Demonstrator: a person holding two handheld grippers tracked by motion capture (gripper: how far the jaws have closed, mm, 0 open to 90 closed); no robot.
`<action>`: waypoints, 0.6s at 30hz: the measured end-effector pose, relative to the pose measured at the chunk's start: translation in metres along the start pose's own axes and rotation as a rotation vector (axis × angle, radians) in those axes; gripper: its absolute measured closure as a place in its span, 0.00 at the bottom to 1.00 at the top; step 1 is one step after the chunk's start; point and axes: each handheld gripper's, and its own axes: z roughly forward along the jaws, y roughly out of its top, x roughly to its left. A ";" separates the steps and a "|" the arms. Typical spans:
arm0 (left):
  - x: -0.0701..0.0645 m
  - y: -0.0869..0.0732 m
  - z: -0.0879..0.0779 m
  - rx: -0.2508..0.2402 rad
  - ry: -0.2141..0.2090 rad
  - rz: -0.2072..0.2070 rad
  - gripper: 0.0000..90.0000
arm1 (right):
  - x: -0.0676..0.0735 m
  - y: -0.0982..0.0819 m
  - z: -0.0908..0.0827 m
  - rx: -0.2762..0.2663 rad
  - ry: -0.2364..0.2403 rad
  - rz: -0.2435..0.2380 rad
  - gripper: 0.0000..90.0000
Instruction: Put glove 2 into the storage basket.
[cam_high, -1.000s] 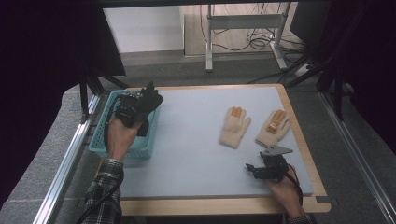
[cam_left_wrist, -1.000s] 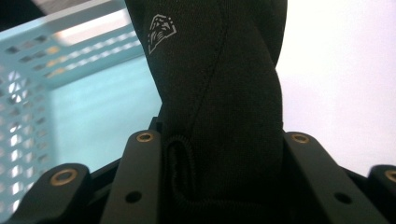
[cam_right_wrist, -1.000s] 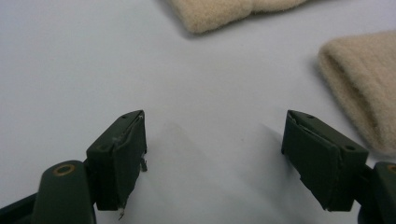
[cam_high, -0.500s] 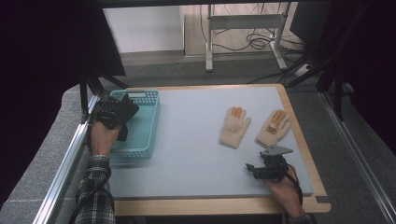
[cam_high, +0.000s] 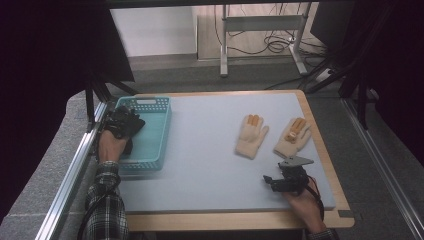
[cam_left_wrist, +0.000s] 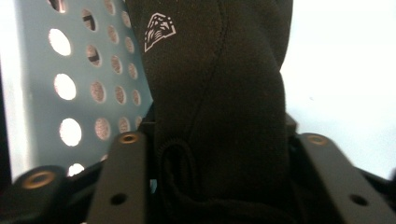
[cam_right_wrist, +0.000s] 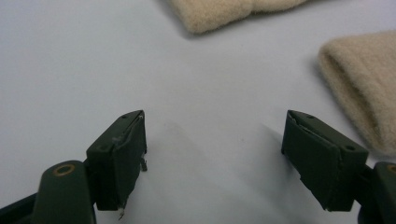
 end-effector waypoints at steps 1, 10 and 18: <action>-0.001 0.000 0.000 -0.001 0.002 0.006 0.55 | 0.000 0.000 0.000 0.000 0.000 0.000 0.24; -0.005 0.002 -0.011 0.000 -0.025 0.037 0.11 | 0.000 0.000 0.000 0.000 0.000 0.001 0.24; 0.000 -0.004 -0.030 -0.111 -0.178 -0.006 0.05 | 0.000 0.000 0.000 0.000 0.000 0.001 0.24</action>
